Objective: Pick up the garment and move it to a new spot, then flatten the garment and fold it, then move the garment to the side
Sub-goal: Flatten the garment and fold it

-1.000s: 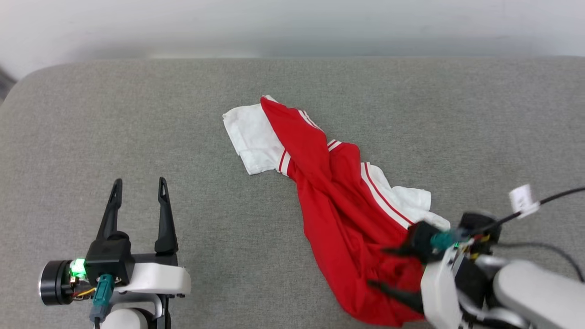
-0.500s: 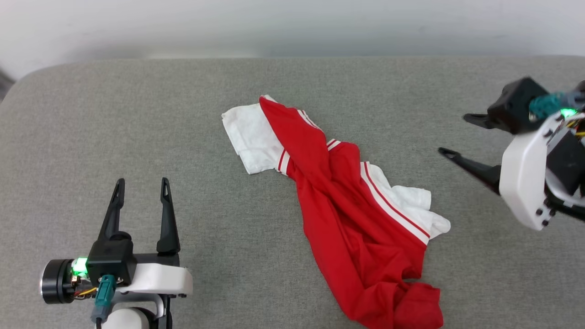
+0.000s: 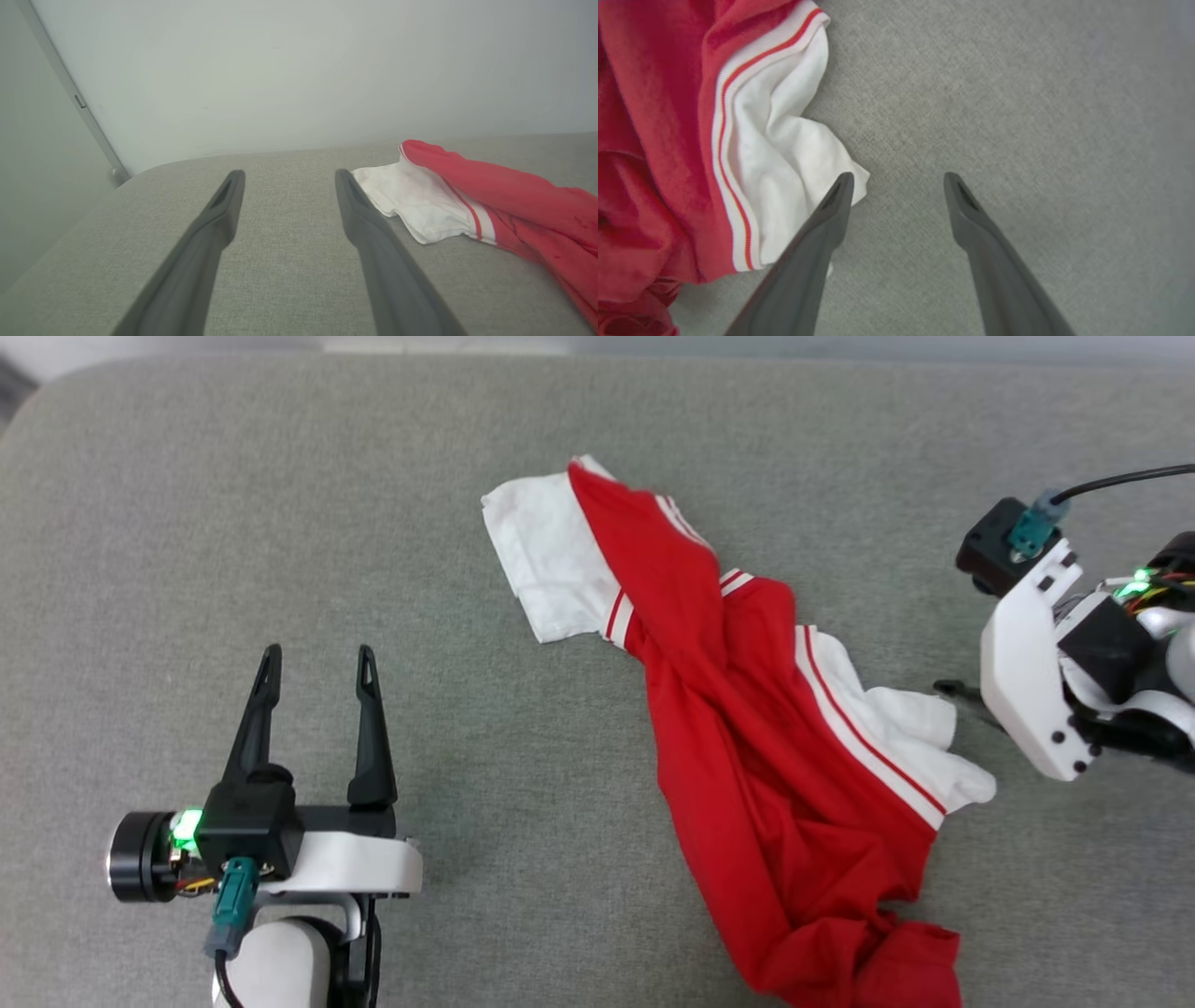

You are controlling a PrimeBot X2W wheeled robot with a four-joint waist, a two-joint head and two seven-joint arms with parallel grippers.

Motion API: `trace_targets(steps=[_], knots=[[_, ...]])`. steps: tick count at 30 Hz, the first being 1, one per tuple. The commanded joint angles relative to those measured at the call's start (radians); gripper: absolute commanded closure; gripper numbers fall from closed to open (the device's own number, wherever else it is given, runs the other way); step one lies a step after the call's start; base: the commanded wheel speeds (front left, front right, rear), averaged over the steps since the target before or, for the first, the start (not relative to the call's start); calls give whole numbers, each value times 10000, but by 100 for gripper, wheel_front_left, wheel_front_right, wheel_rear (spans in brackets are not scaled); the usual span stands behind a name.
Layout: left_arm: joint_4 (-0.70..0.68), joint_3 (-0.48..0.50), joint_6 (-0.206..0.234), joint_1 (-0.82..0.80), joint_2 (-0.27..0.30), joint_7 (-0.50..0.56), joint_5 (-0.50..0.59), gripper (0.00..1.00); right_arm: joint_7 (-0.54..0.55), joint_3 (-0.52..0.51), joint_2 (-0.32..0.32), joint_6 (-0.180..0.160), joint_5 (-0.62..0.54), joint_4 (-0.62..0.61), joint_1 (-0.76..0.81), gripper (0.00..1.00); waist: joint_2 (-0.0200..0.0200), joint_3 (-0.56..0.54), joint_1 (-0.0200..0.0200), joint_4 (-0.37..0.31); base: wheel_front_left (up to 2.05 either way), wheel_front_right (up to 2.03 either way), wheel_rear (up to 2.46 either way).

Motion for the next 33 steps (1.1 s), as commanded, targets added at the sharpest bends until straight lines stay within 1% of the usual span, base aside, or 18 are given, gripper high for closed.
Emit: trace_targets(steps=[1,3,7,8,9,10,13,14,15,18,23,25,27,30,33], knots=[[-7,-28,-42,-206,-35,-24,62,0,-69,182,210,-5,112,262,-84,0,0,410,0,257,0,0,0],[5,-48,-43,-312,-54,-24,68,0,-120,470,311,-7,109,448,9,0,0,584,0,325,0,0,0],[69,-18,-38,-488,-64,-24,74,0,-227,1702,540,12,253,933,457,0,0,793,0,308,0,0,0],[93,-10,-34,-497,-64,-24,68,0,-328,1843,580,12,302,972,473,16,0,780,0,275,0,0,0],[120,-6,-34,-501,-63,-24,66,0,-496,1939,613,12,301,965,433,85,0,751,0,236,0,0,0],[149,-10,-45,-506,-60,-24,74,0,-656,1978,620,12,346,965,347,100,0,702,0,193,0,0,0],[198,4,-52,-478,-48,-24,80,0,-1088,1941,552,8,366,923,24,100,0,573,0,102,0,0,0],[242,-3,-70,-434,-42,-24,82,0,-1571,1812,361,-11,350,856,-410,100,0,411,0,14,0,0,0],[242,-3,-70,-434,-42,-24,82,0,-1571,1812,361,-11,350,856,-410,100,0,411,0,14,0,0,0],[285,-18,-101,-323,-46,-24,78,0,-2183,1599,73,-7,456,626,-938,100,0,174,0,-106,0,0,0],[235,-58,-76,-147,-81,-24,58,0,-2700,1305,-794,-7,347,435,-1476,100,0,-2,0,-215,0,0,0],[199,-76,-91,-145,-90,-24,31,0,-2635,1142,-1158,-7,257,515,-1676,100,0,58,0,-217,0,0,0],[166,-91,-119,-195,-104,-24,6,0,-2533,967,-1472,-7,172,740,-1752,100,0,182,0,-199,0,0,0],[145,-132,-142,-341,-128,-24,2,0,-2259,542,-1788,-7,157,1579,-1584,100,0,433,0,-105,0,0,0],[188,-169,-171,-452,-140,-24,10,0,-1981,219,-1715,-5,190,2667,-1045,100,0,624,0,25,0,0,0]])
